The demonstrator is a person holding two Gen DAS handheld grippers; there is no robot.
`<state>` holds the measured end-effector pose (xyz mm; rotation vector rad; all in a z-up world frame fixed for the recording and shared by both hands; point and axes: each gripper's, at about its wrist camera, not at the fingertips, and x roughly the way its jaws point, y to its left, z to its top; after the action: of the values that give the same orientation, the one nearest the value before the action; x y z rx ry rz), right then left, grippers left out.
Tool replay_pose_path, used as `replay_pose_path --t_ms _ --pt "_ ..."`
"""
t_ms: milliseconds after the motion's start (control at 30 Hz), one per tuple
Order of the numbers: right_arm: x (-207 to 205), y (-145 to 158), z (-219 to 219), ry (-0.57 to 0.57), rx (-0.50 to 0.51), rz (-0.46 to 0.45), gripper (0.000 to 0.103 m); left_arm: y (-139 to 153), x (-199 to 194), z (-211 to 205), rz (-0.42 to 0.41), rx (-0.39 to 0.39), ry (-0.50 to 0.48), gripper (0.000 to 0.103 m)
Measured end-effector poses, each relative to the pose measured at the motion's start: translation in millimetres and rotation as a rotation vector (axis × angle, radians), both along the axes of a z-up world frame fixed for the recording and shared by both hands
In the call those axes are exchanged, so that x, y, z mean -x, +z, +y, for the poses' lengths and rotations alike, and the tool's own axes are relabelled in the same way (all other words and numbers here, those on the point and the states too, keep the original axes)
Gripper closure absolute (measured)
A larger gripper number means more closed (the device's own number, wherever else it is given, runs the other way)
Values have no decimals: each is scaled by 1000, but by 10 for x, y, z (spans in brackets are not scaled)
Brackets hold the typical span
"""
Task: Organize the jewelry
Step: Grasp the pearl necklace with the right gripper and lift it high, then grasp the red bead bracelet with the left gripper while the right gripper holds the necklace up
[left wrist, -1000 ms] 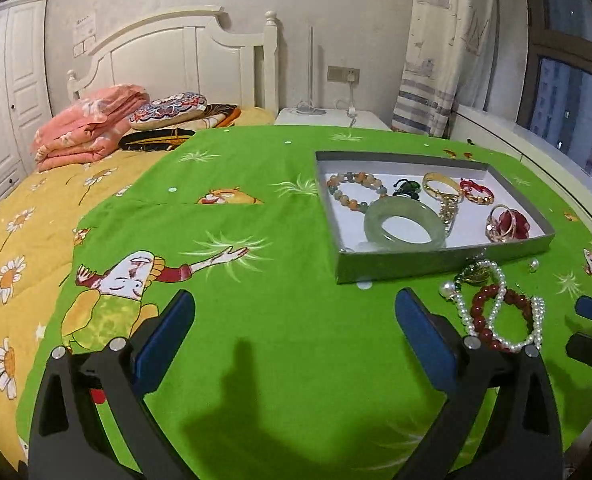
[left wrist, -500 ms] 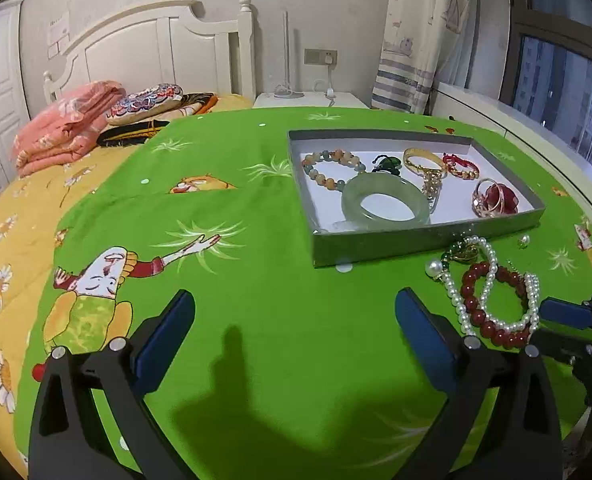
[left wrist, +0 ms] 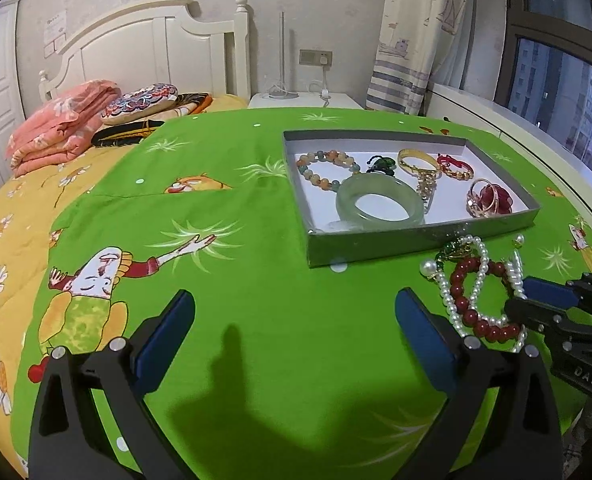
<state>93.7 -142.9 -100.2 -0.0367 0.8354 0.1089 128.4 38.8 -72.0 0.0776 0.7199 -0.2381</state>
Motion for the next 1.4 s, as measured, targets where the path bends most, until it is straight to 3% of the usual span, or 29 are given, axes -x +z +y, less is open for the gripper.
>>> replay_pose_path --t_ms 100,200,600,967,1267,1400 --pt "5 -19 36 -7 60 -18 84 -1 3 4 -2 7 -2 6" --pt "49 32 -11 7 40 -49 94 -2 6 13 0 11 -3 6" --pt "-47 754 -156 76 -115 -236 94 -11 -3 3 5 12 -12 6" --pt "-4 1243 -292 72 -162 -373 94 -29 -17 -10 13 8 -19 6" --pt "375 1827 -560 30 -151 -551 94 -56 -53 -75 38 -28 -38 6" --pt "502 1845 -730 -7 -138 -571 94 -65 -53 -116 41 -49 -52 6"
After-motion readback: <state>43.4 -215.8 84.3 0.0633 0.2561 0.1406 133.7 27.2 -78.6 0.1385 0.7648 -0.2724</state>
